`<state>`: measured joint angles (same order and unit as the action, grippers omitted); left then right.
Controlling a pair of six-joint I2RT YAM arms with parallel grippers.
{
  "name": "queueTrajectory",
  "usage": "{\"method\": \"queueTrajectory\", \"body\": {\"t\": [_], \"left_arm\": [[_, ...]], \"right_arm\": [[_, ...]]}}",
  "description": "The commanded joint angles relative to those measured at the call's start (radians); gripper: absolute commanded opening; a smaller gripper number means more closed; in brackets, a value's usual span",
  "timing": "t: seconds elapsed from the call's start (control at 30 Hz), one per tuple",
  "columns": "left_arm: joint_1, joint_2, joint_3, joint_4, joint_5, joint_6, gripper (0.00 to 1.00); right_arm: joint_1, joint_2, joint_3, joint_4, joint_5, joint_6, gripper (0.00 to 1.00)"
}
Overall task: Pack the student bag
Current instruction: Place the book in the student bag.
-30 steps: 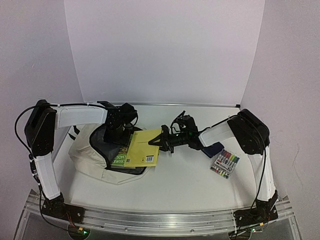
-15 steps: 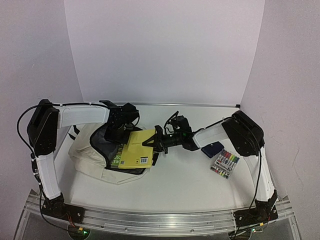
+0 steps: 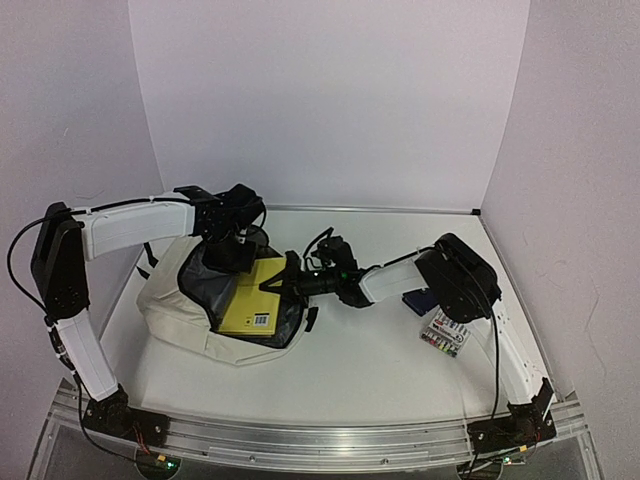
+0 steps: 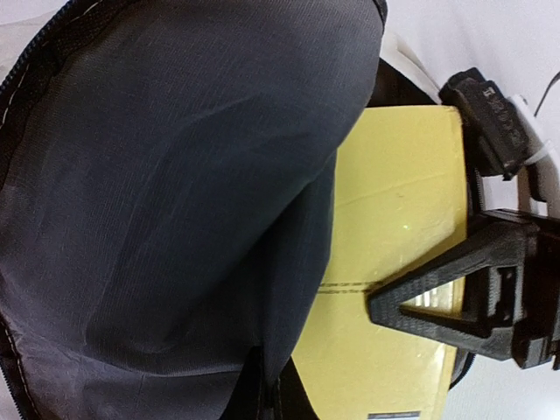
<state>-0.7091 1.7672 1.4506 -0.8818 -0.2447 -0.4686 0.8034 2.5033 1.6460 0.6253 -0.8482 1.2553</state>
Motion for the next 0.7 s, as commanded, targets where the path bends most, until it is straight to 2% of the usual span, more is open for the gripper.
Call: {"method": "queueTrajectory", "body": {"t": [0.0,0.13,0.17,0.2,0.23,0.27,0.43,0.53,0.67], "left_arm": [[-0.012,-0.052,0.009,0.117,0.104,0.008,0.0],[-0.012,-0.052,-0.001,0.137,0.123,0.006,0.0],[-0.011,-0.052,-0.001,0.136,0.121,0.005,0.0],[-0.011,-0.052,-0.002,0.135,0.118,0.003,0.0],[-0.01,-0.055,-0.004,0.135,0.118,0.002,0.0],[-0.009,-0.059,-0.008,0.136,0.118,0.0,0.0],[-0.002,-0.076,-0.02,0.14,0.118,-0.005,0.0],[0.0,-0.082,-0.027,0.142,0.116,-0.006,0.0],[0.002,-0.083,-0.032,0.144,0.117,-0.01,0.0]], "right_arm": [[0.035,0.042,0.097,-0.047,0.069,-0.037,0.0],[0.047,0.085,0.181,-0.226,0.12,-0.125,0.01],[0.048,0.088,0.199,-0.272,0.133,-0.148,0.06],[0.049,0.086,0.207,-0.307,0.144,-0.166,0.15],[0.048,0.073,0.202,-0.348,0.161,-0.182,0.3],[0.048,0.055,0.187,-0.378,0.174,-0.197,0.38],[0.046,-0.087,0.092,-0.494,0.256,-0.257,0.69],[0.045,-0.143,0.048,-0.535,0.278,-0.258,0.79],[0.046,-0.202,0.025,-0.618,0.329,-0.285,0.79]]}}
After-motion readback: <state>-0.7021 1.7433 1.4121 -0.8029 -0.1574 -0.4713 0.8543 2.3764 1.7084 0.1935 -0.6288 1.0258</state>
